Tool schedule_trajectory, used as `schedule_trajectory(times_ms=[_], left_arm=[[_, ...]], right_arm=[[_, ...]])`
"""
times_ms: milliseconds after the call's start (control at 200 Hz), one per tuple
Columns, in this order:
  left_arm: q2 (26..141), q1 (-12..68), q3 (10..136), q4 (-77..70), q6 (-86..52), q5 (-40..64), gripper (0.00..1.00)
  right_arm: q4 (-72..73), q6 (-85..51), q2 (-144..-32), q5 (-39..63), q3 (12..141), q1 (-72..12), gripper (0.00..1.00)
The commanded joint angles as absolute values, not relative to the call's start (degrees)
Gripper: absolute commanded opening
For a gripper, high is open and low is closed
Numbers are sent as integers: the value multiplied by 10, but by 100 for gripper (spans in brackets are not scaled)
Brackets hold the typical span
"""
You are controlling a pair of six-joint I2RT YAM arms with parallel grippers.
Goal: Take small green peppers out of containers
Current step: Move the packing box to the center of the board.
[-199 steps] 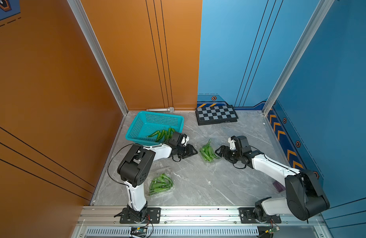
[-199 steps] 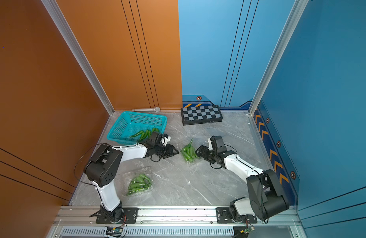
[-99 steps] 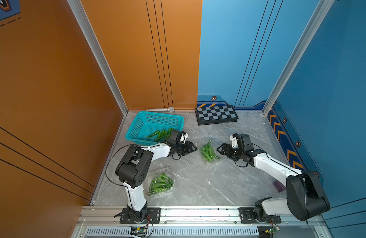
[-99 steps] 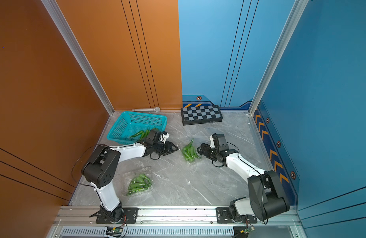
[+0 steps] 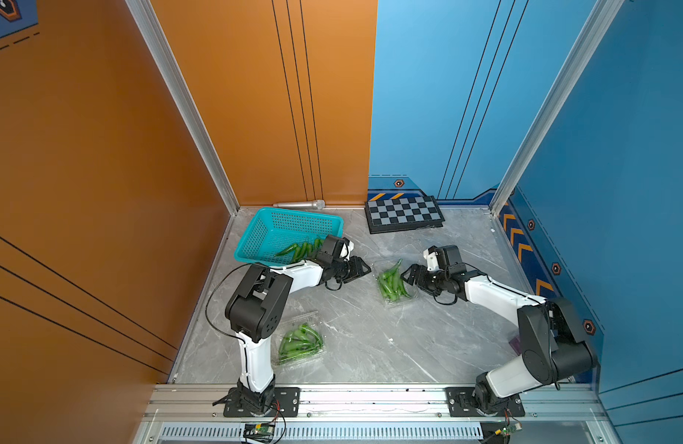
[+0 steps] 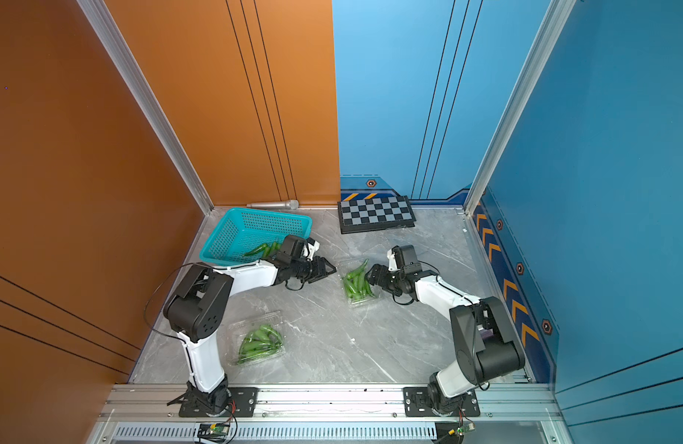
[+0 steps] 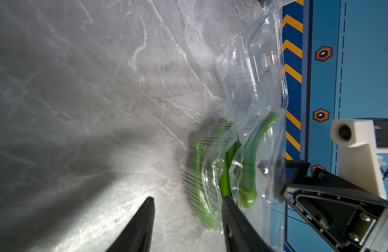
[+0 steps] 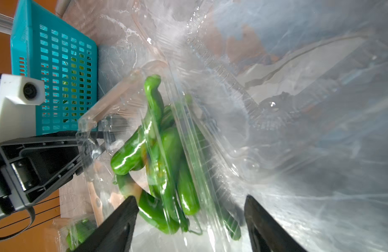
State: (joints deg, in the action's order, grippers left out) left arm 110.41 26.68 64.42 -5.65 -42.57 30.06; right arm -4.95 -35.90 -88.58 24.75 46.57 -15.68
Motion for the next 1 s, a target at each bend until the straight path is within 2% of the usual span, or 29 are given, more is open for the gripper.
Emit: schedule_trajectory(times_ms=[0, 996], left_arm=[[1122, 275, 663, -59, -429, 295, 52], [1168, 299, 691, -142, -458, 337, 52]], right_arm=[[-29, -355, -895, 262, 479, -156, 79], [-42, -315, -935, 324, 517, -175, 78]])
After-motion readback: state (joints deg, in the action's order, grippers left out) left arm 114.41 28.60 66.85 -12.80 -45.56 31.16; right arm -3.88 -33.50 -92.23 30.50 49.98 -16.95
